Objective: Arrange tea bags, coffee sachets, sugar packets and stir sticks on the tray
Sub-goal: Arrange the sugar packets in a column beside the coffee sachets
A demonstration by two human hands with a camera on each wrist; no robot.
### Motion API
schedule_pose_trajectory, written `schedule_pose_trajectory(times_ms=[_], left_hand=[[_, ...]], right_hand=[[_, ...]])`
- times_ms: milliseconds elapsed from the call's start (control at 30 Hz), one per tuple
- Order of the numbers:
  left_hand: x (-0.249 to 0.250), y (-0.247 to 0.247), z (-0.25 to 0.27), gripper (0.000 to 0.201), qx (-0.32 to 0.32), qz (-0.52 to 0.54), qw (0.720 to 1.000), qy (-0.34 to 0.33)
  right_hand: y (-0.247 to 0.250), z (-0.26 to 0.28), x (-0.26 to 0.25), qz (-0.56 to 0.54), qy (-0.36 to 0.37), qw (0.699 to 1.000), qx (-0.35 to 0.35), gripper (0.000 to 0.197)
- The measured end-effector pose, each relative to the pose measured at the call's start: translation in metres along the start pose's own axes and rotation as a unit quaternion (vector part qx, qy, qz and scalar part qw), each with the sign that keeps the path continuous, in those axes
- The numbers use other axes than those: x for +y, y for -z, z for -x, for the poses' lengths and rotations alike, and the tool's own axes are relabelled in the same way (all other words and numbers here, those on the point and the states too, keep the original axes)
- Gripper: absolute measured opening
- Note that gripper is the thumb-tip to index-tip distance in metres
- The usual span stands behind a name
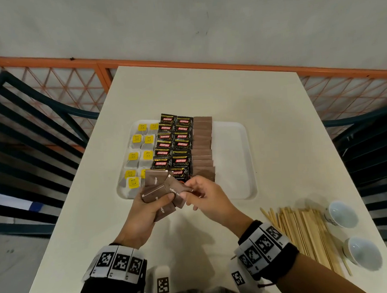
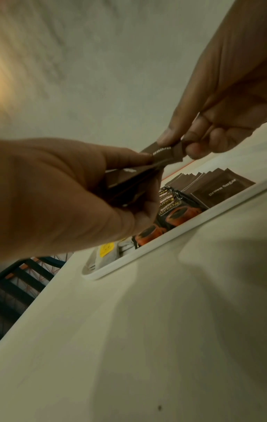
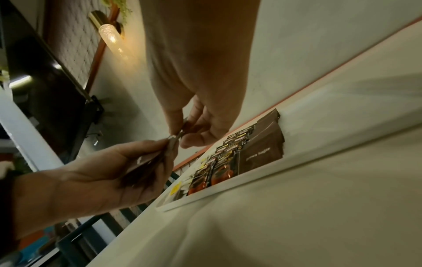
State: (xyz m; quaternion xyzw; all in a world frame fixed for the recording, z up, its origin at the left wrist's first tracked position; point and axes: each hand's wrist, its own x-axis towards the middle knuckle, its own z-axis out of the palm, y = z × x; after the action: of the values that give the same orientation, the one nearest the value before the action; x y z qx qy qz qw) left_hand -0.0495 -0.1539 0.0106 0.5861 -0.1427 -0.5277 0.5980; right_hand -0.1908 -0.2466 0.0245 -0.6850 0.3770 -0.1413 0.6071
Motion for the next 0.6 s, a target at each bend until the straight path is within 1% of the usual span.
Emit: schedule_pose_trajectory(times_ms=[33, 133, 233, 300, 367, 400, 433, 467, 500, 567, 600], left_hand=[[0.000, 0.000, 0.000, 0.047, -0.003, 0.001, 1.000, 0.003], [0.000, 0.003, 0.001, 0.039, 0.003, -0.001, 1.000, -0.002], [-0.001, 0.006, -0.001, 0.034, 0.021, 0.005, 1.000, -0.006], [-0.002, 0.007, -0.001, 0.033, 0.031, 0.013, 0.999, -0.002], [-0.002, 0.008, -0.001, 0.030, 0.035, 0.018, 0.999, -0.003], [-0.002, 0.009, 0.000, 0.030, 0.034, 0.020, 0.999, -0.004], [-0.002, 0.008, 0.000, 0.029, 0.035, 0.023, 0.999, -0.005], [-0.002, 0.008, 0.000, 0.029, 0.036, 0.025, 0.999, -0.005], [-0.002, 0.008, 0.000, 0.029, 0.036, 0.026, 0.999, -0.006], [-0.001, 0.006, 0.001, 0.030, 0.034, 0.028, 0.999, -0.006], [0.000, 0.006, 0.001, 0.030, 0.033, 0.028, 0.999, -0.006]], right_hand=[[0.001, -0.001, 0.000, -0.008, -0.007, 1.000, 0.003, 0.010], [0.009, -0.004, 0.000, -0.021, -0.016, 1.000, 0.013, 0.010], [0.025, -0.007, 0.008, 0.004, -0.029, 0.997, 0.068, 0.009], [0.036, -0.009, 0.017, 0.020, -0.053, 0.994, 0.096, 0.013], [0.044, -0.010, 0.026, 0.049, -0.079, 0.991, 0.093, 0.022], [0.046, -0.010, 0.029, 0.050, -0.091, 0.991, 0.089, 0.022], [0.046, -0.010, 0.029, 0.031, -0.104, 0.990, 0.089, 0.018], [0.047, -0.009, 0.028, -0.019, -0.114, 0.989, 0.090, 0.012], [0.048, -0.008, 0.026, -0.095, -0.125, 0.984, 0.090, 0.010], [0.051, -0.006, 0.021, -0.266, -0.127, 0.953, 0.074, 0.016], [0.053, -0.005, 0.020, -0.310, -0.116, 0.941, 0.068, 0.018]])
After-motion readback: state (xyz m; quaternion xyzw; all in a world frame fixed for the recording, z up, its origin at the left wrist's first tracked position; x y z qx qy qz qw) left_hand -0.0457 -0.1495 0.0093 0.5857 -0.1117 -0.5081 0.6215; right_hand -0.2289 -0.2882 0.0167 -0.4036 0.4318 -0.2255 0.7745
